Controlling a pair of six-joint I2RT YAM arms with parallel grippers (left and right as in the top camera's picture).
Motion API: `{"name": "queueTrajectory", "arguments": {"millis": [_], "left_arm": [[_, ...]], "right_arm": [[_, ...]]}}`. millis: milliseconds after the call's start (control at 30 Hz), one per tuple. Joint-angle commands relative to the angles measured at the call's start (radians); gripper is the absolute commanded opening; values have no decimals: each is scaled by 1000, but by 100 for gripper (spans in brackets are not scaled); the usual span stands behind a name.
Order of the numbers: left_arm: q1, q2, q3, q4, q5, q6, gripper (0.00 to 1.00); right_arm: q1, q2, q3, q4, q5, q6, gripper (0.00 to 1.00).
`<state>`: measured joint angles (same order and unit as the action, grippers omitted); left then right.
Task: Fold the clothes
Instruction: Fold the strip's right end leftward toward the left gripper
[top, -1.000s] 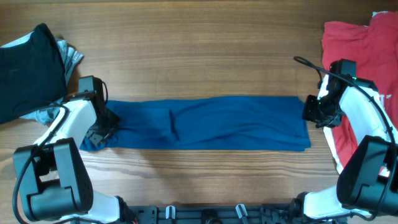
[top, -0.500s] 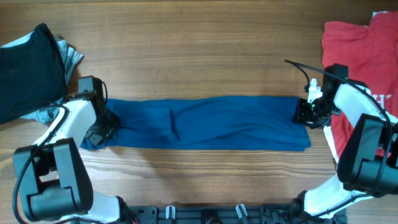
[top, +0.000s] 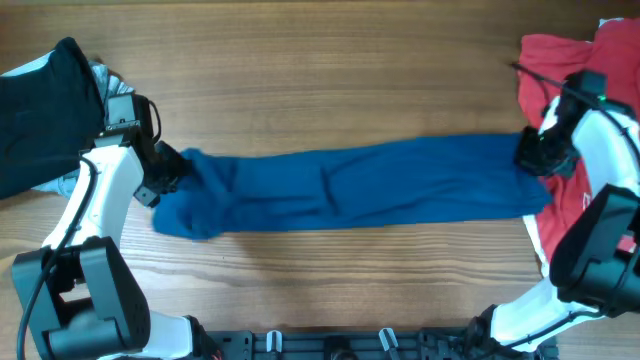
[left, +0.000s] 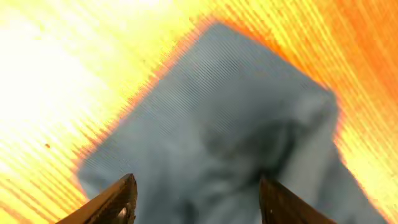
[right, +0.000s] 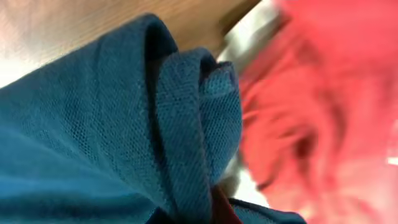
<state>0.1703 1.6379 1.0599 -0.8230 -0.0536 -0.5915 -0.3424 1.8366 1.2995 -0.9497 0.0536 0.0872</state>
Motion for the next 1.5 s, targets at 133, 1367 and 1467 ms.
{"name": "queueTrajectory", "arguments": {"millis": [133,1367,1467], "left_arm": [[-5,-20,13,-7,72,11,63],[-31,-20,11,-26,72,12,63],[-31,-20,11,-26,72,12,63]], "right_arm": [[191,-10,183,-58,11,-35,4],[803,113,180,7,-456,5,15],[815,113,180,20,-474,-12,21]]}}
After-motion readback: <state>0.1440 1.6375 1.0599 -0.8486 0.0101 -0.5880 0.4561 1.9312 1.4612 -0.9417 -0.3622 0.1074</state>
